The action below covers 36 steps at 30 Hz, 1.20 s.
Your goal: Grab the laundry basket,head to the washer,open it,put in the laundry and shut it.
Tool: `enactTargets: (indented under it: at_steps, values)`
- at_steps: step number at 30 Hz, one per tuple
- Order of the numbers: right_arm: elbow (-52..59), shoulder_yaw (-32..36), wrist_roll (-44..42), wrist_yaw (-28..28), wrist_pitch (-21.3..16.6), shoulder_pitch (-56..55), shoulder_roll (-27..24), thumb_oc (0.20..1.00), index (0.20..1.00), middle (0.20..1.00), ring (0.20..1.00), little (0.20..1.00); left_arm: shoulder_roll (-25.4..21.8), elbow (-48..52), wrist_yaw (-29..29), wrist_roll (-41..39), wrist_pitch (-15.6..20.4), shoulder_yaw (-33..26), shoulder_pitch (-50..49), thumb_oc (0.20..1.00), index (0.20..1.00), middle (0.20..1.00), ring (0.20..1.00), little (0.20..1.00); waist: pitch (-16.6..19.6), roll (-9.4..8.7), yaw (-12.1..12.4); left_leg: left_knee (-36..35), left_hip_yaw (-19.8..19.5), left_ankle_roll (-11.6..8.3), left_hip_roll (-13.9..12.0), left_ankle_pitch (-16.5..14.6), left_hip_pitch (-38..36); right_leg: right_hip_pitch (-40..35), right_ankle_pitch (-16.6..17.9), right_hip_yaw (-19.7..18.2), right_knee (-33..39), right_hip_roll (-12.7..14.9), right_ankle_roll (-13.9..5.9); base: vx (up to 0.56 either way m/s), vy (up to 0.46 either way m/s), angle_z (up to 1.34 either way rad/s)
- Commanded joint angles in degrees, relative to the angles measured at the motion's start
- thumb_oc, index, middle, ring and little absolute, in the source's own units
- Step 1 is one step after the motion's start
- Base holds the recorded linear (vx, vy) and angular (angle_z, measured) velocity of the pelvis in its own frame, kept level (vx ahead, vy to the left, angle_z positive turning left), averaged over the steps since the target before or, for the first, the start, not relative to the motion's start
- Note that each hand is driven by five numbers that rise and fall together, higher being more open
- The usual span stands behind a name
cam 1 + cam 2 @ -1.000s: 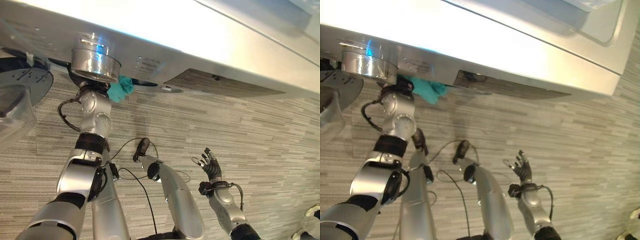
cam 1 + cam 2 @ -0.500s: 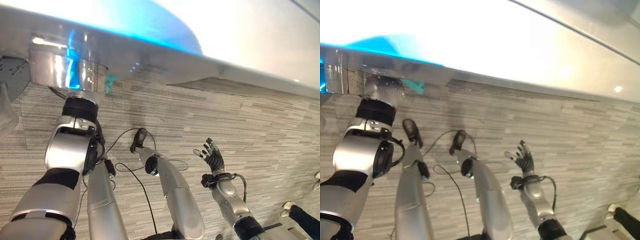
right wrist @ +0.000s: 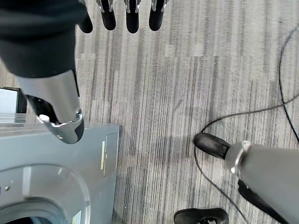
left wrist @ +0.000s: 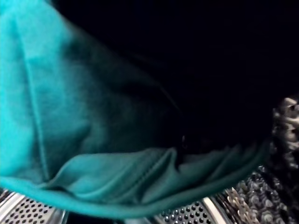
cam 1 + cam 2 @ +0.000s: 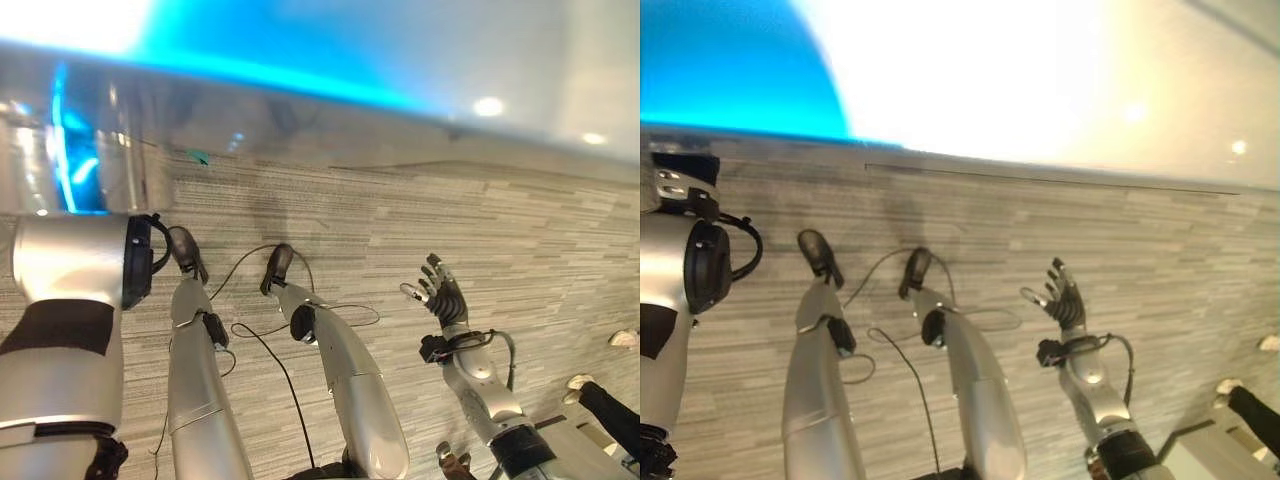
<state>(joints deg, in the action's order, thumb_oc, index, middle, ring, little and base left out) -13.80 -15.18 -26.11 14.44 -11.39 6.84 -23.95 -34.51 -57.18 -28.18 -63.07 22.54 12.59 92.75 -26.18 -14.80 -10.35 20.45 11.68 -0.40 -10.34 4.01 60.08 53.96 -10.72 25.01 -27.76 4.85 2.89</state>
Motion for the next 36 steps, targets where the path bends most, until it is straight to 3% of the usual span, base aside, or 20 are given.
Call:
enactTargets:
  at_steps: [1, 7, 10, 15, 16, 22, 26, 32, 36]
  values:
    - [2.31, 1.87, -0.25, -0.14, -0.01, -6.04, -1.34, 1.0, 1.0, 1.0, 1.0, 1.0, -0.83, 5.83, -0.34, 2.77, 3.46, 2.21, -0.12, 0.2, 0.2, 0.2, 0.2, 0.2, 6.14, 0.7, -3.07, 5.5, 3.25, 6.53, 4.87, -13.44, 1.78, -9.68, -6.28, 0.83, -8.65, -1.95, -3.35, 0.04, 0.043, -0.12]
    - [3.95, 2.36, -0.45, -0.3, 0.72, -6.17, -2.24, 1.0, 1.0, 1.0, 1.0, 1.0, -2.69, 7.74, -1.88, 4.62, 2.96, 5.59, 2.52, 0.2, 0.2, 0.2, 0.2, 0.2, 6.32, 0.74, -3.34, 13.3, 2.52, 8.01, 3.22, -17.72, 5.16, -7.42, -6.06, -0.15, -13.64, -0.89, -4.03, 0.06, 0.03, -0.14]
    - [5.69, 4.51, 0.35, -1.08, 1.13, -7.79, -5.15, 1.0, 1.0, 1.0, 1.0, 1.0, -5.81, 6.45, -1.74, 7.75, 1.11, 11.63, 8.37, 0.2, 0.2, 0.2, 0.2, 0.2, 6.64, 1.32, -3.94, 16.51, 2.5, 8.81, 2.5, -19.69, 6.51, -6.38, -5.73, -1.14, -14.99, -0.57, -3.62, 0.07, 0.026, -0.15]
    - [6.41, 7.29, -0.01, -1.52, 0.79, -10.35, -5.92, 1.0, 1.0, 1.0, 1.0, 1.0, -7.77, 10.1, -2.36, 9.82, 3.04, 14.96, 11.26, 0.216, 0.216, 0.216, 0.216, 0.216, 7.54, 1.09, -3.97, 15.37, 2.51, 8.94, 3.14, -19.78, 7.72, -6.79, -2.79, -1.14, -12.11, -1.18, -5.28, 0.02, 0.007, -0.07]
    - [6.48, 7.33, 0.0, -1.56, 0.8, -10.51, -5.94, 1.0, 1.0, 1.0, 1.0, 1.0, -7.71, 10.44, -2.65, 10.08, 3.01, 14.81, 10.94, 1.0, 1.0, 1.0, 1.0, 1.0, 7.64, 1.14, -3.92, 15.3, 2.51, 8.93, 3.11, -19.74, 7.69, -6.83, -2.68, -1.16, -11.97, -1.24, -5.3, 0.0, 0.0, 0.0]
    - [6.46, 7.4, 1.26, -3.37, 0.75, -13.35, -6.11, 1.0, 1.0, 1.0, 1.0, 1.0, -8.01, 9.74, 1.67, 9.54, 2.01, 12.19, 1.73, 1.0, 1.0, 1.0, 1.0, 1.0, 8.01, 0.95, -3.39, 14.33, 3.1, 8.87, 3.78, -19.63, 6.8, -7.31, -3.71, -1.35, -10.46, -1.93, -4.0, 0.01, -0.003, 0.0]
    - [6.66, 5.57, 0.43, -4.57, 0.46, -14.54, -6.66, 1.0, 1.0, 1.0, 1.0, 1.0, -4.49, 6.46, 2.16, 10.27, 0.14, 9.29, -4.22, 1.0, 1.0, 1.0, 1.0, 1.0, 7.8, 1.49, -2.65, 14.33, 2.86, 8.85, 4.47, -19.03, 7.17, -5.53, -8.07, -0.77, -12.0, -2.46, -1.01, 0.02, -0.023, 0.04]
    - [5.09, 4.71, 0.17, -4.49, 0.8, -13.57, -6.47, 1.0, 1.0, 1.0, 1.0, 1.0, -0.99, 6.83, 3.87, 6.0, 0.02, 6.83, -6.13, 1.0, 1.0, 1.0, 1.0, 1.0, 7.91, 2.33, -2.06, 14.08, 2.42, 8.56, 4.97, -18.47, 7.56, -4.45, -9.62, -0.42, -12.55, -2.54, -0.09, 0.01, -0.014, 0.04]
    - [4.58, 4.77, 0.07, -5.16, 1.05, -13.82, -6.51, 1.0, 1.0, 1.0, 1.0, 1.0, 0.2, 9.92, 4.83, 10.34, -0.89, 8.91, -8.76, 1.0, 1.0, 1.0, 1.0, 1.0, 7.97, 3.18, -1.41, 13.22, 2.61, 8.36, 5.44, -17.88, 7.07, -4.29, -9.7, -0.28, -12.56, -2.46, -0.01, -0.01, -0.012, 0.08]
